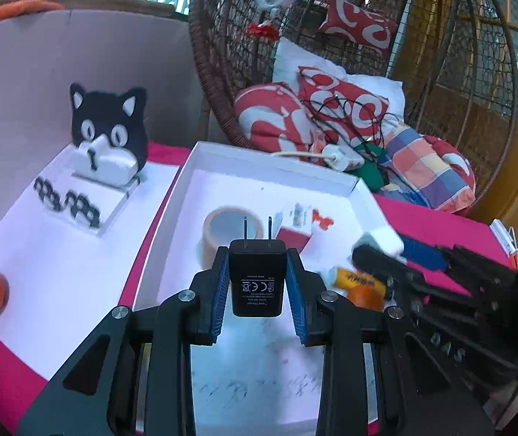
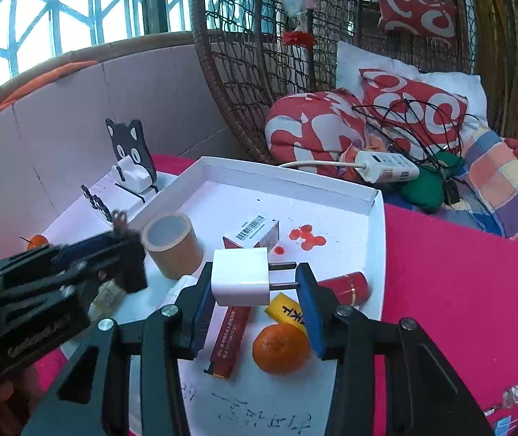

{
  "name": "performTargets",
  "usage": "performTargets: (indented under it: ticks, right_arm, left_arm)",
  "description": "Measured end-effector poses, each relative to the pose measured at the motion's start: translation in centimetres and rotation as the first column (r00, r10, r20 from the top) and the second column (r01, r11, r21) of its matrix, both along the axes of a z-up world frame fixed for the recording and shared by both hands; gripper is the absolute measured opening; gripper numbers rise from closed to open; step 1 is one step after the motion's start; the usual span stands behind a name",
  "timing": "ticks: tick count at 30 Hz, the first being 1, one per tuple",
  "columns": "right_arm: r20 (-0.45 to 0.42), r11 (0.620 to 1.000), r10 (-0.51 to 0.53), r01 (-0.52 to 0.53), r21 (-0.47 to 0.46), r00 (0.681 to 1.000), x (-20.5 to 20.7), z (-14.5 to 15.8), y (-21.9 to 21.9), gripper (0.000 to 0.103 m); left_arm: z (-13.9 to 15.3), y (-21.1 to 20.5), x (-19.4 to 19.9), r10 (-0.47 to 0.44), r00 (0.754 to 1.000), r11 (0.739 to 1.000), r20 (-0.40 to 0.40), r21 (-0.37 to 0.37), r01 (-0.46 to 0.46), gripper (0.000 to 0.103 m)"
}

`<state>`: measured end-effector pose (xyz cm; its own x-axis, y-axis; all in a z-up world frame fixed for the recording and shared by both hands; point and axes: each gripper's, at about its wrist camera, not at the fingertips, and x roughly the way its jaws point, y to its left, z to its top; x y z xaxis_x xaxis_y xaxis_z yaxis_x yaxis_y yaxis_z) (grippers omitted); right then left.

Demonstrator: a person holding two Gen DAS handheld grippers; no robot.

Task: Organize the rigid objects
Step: 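Carry the black and white charger plugs over the white tray with both tools, then open both tools to release the charger plugs into the tray, then move both open tools back toward the pen and binder clip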

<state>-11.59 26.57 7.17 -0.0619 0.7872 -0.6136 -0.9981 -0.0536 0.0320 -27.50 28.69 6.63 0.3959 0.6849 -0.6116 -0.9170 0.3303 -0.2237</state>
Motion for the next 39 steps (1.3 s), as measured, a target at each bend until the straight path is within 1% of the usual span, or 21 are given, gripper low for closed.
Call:
performTargets:
  ticks: [4, 6, 8, 9, 10, 12, 13, 14, 15, 16, 17, 21, 24, 26, 28, 30, 31, 32, 35, 37, 39]
  right_arm:
    - [0.001, 1.000, -0.027, 0.027, 0.000, 1.000, -0.2, -0.3, 0.6, 0.044]
    - [0.031, 0.999, -0.047, 0.046, 0.014, 0.998, -0.4, -0.3, 0.4, 0.045]
    - [0.063, 0.998, -0.047, 0.044, 0.051, 0.997, -0.7, -0.1, -0.4, 0.066]
    - [0.081, 0.995, -0.054, 0.048, 0.083, 0.995, -0.8, 0.1, -1.0, 0.086]
    - [0.091, 0.994, -0.051, 0.042, 0.103, 0.995, -0.9, 0.3, -1.3, 0.092]
    - [0.113, 0.992, -0.036, 0.022, 0.125, 0.993, -1.1, 0.7, -1.9, 0.096]
    - [0.116, 0.991, -0.035, 0.020, 0.130, 0.993, -1.1, 0.8, -2.1, 0.096]
    - [0.110, 0.991, -0.035, 0.020, 0.136, 0.993, -0.9, 1.0, -2.4, 0.096]
    - [0.091, 0.990, -0.035, 0.022, 0.140, 0.995, -0.4, 1.4, -2.8, 0.099]
    - [0.076, 0.989, -0.043, 0.032, 0.146, 0.996, 0.1, 1.6, -3.3, 0.103]
    - [0.060, 0.986, -0.055, 0.044, 0.161, 0.997, 0.7, 1.9, -4.0, 0.103]
    - [-0.027, 0.951, -0.145, 0.147, 0.272, 0.989, 5.1, 4.1, -8.5, 0.103]
    - [-0.082, 0.898, -0.243, 0.256, 0.359, 0.967, 9.2, 6.5, -12.7, 0.103]
    - [-0.106, 0.834, -0.330, 0.342, 0.433, 0.938, 11.6, 8.3, -16.1, 0.103]
    - [-0.124, 0.757, -0.401, 0.405, 0.512, 0.908, 13.6, 10.0, -19.7, 0.103]
    - [-0.128, 0.682, -0.478, 0.459, 0.569, 0.869, 15.3, 11.4, -22.9, 0.103]
    - [-0.129, 0.662, -0.503, 0.476, 0.579, 0.855, 16.0, 11.7, -23.7, 0.103]
    - [-0.129, 0.648, -0.525, 0.494, 0.580, 0.841, 16.8, 12.0, -24.6, 0.103]
    - [-0.132, 0.653, -0.544, 0.517, 0.554, 0.829, 18.7, 11.9, -26.0, 0.103]
    - [-0.143, 0.649, -0.557, 0.536, 0.540, 0.818, 19.6, 11.1, -26.9, 0.103]
    - [-0.145, 0.669, -0.556, 0.543, 0.508, 0.819, 20.4, 9.8, -27.0, 0.103]
  left_arm:
    - [-0.5, -0.2, -0.2, 0.006, 1.000, 1.000, -0.008, -0.009, -0.006, 0.029]
    - [-0.5, -0.2, -0.1, 0.007, 1.000, 1.000, -0.014, -0.005, -0.007, 0.029]
    - [-0.3, -0.3, -0.1, 0.014, 1.000, 1.000, -0.008, 0.006, -0.014, 0.029]
    - [-0.2, -0.3, -0.2, 0.022, 1.000, 1.000, 0.000, 0.007, -0.022, 0.029]
    - [0.0, -0.3, -0.5, 0.035, 0.999, 0.999, 0.012, 0.010, -0.035, 0.029]
    - [0.2, -0.2, -1.0, 0.050, 0.998, 0.999, 0.030, 0.012, -0.051, 0.035]
    - [0.3, -0.2, -1.2, 0.058, 0.998, 0.998, 0.032, 0.012, -0.058, 0.046]
    - [0.4, -0.2, -1.4, 0.071, 0.997, 0.997, 0.029, 0.015, -0.071, 0.067]
    - [0.6, -0.3, -1.7, 0.087, 0.996, 0.996, 0.029, 0.024, -0.088, 0.080]
    - [0.7, -0.5, -2.1, 0.099, 0.994, 0.994, 0.036, 0.033, -0.100, 0.100]
    - [1.0, -0.8, -2.6, 0.108, 0.993, 0.993, 0.050, 0.045, -0.110, 0.103]
    - [2.7, -2.4, -4.6, 0.139, 0.986, 0.984, 0.091, 0.096, -0.148, 0.103]
    - [4.9, -4.0, -6.4, 0.170, 0.973, 0.969, 0.158, 0.153, -0.194, 0.103]
    - [6.8, -5.0, -7.5, 0.193, 0.961, 0.953, 0.198, 0.194, -0.231, 0.103]
    - [8.4, -6.1, -8.1, 0.217, 0.949, 0.933, 0.227, 0.238, -0.270, 0.103]
    - [10.0, -7.2, -8.5, 0.233, 0.939, 0.912, 0.254, 0.279, -0.301, 0.103]
    - [10.5, -7.5, -8.5, 0.232, 0.937, 0.907, 0.262, 0.289, -0.305, 0.103]
    - [10.9, -7.9, -8.5, 0.225, 0.936, 0.905, 0.271, 0.298, -0.304, 0.103]
    - [11.8, -8.6, -7.6, 0.186, 0.943, 0.908, 0.277, 0.318, -0.272, 0.103]
    - [12.0, -8.8, -6.7, 0.157, 0.951, 0.913, 0.268, 0.328, -0.243, 0.103]
    - [12.1, -9.0, -5.6, 0.134, 0.958, 0.919, 0.252, 0.331, -0.216, 0.103]
